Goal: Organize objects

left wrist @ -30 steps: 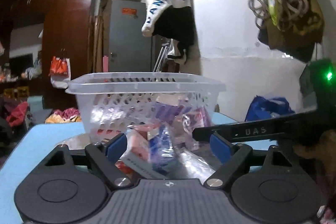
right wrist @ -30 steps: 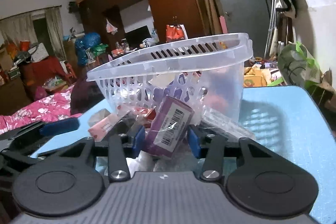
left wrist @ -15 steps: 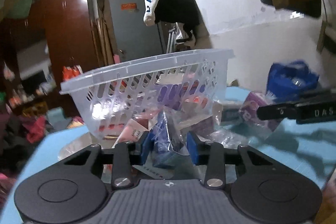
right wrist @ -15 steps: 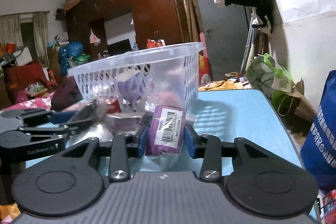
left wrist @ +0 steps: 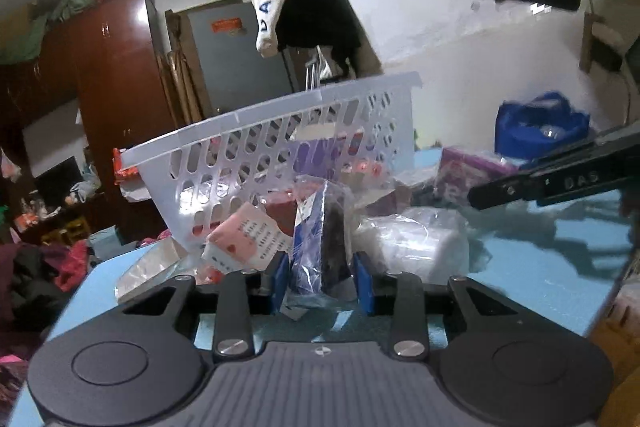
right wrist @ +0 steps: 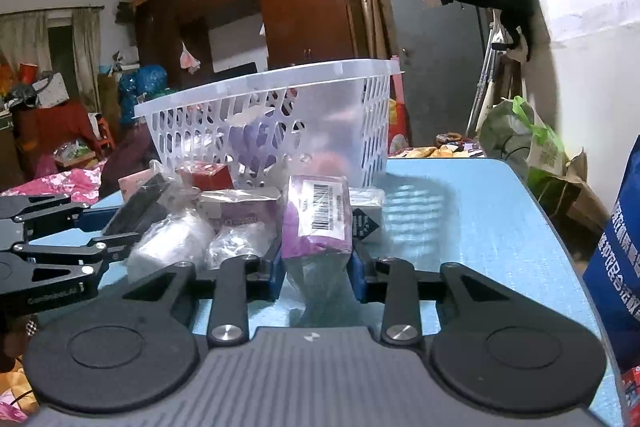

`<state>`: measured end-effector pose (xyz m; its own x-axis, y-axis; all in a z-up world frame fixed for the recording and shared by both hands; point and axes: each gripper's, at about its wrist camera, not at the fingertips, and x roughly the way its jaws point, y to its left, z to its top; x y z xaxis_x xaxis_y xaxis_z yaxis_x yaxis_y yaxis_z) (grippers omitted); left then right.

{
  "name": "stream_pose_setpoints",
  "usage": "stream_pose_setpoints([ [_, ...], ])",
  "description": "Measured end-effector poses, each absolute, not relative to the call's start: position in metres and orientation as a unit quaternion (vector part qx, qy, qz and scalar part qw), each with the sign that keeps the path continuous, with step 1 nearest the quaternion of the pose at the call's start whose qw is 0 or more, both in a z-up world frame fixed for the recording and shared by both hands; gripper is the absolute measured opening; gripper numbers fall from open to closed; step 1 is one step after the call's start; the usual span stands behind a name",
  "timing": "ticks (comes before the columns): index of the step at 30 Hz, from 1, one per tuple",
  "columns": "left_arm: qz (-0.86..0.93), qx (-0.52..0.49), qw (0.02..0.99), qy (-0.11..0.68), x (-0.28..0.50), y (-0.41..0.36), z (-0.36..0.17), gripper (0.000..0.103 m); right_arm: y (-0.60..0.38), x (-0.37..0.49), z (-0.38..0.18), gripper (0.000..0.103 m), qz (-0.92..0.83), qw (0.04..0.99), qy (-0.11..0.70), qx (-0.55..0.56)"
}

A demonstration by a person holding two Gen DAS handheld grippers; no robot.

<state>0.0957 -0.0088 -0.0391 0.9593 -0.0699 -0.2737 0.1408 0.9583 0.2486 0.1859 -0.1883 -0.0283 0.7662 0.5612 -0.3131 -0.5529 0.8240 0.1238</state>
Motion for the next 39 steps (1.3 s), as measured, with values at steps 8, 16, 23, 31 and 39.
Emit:
stream_pose_setpoints([
  [8, -0.074, 0.085, 0.988, 0.106, 0.075, 0.008, -0.04, 0.039, -0.19, 0.182, -0.029, 0.036, 0.295, 0.943, 0.156, 0.018],
  [16, -0.082, 0.058, 0.991, 0.094, 0.074, 0.015, -0.041, 0.039, -0.192, 0.178, -0.029, 0.036, 0.29, 0.945, 0.148, 0.025],
  [23, -0.108, -0.007, 0.993, 0.055, 0.07, 0.04, -0.005, 0.039, -0.194, 0.152, 0.019, 0.036, 0.308, 0.946, 0.087, 0.039],
  [31, -0.107, -0.02, 0.99, 0.088, 0.176, 0.047, 0.106, 0.041, -0.125, 0.226, 0.123, 0.04, 0.308, 0.944, 0.1, -0.062],
  [39, -0.122, -0.051, 0.986, 0.105, 0.164, 0.061, 0.068, 0.078, -0.152, 0.204, 0.096, 0.103, 0.289, 0.953, 0.074, -0.05],
])
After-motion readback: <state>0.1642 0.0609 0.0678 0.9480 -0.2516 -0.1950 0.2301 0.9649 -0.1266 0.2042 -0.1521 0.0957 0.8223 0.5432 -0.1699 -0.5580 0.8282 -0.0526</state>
